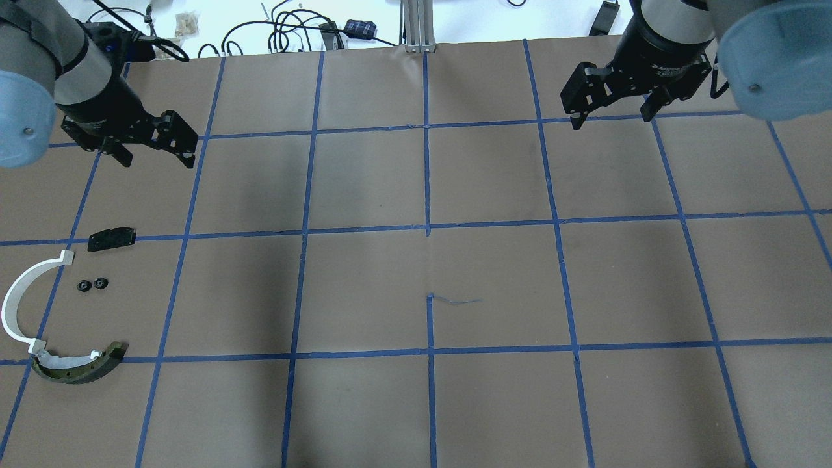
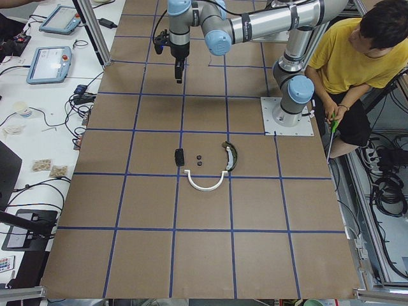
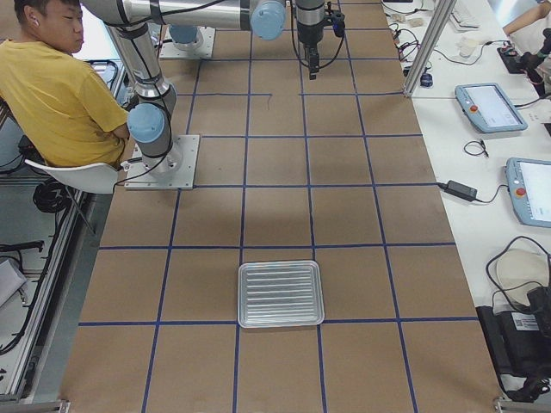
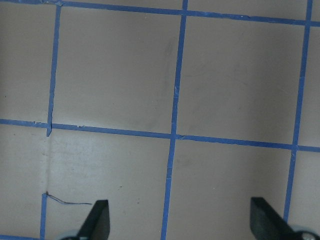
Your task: Place bearing gear from tray to pile
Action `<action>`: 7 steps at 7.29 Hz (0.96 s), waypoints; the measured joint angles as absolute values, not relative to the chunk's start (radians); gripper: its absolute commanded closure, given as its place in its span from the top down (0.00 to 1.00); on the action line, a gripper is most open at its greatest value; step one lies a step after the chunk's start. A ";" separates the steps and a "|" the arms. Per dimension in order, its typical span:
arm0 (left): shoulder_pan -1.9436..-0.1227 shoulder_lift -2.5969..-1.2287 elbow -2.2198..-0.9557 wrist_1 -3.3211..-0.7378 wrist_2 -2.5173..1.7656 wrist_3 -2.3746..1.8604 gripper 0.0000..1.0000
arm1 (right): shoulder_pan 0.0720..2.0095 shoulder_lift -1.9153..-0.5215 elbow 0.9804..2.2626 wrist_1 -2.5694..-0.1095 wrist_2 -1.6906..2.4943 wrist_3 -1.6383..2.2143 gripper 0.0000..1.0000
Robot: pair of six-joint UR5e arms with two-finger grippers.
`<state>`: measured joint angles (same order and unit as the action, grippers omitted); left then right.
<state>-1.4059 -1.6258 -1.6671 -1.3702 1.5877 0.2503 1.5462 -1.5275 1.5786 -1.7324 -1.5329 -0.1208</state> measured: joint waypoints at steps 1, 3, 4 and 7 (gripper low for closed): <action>-1.444 -1.608 -1.668 -1.398 1.577 0.229 1.00 | 1.546 -1.526 1.579 -1.733 -1.533 -0.121 1.00; -1.471 -1.586 -1.657 -1.425 1.568 0.206 1.00 | 1.546 -1.525 1.579 -1.733 -1.532 -0.121 1.00; -1.474 -1.582 -1.637 -1.457 1.573 0.205 1.00 | 1.546 -1.525 1.580 -1.733 -1.532 -0.121 1.00; -1.484 -1.562 -1.609 -1.528 1.573 0.200 1.00 | 1.546 -1.525 1.580 -1.733 -1.534 -0.121 1.00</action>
<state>-1.4836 -1.5618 -1.6090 -1.5280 1.5729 0.2001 1.5462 -1.5252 1.5800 -1.7330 -1.5338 -0.1212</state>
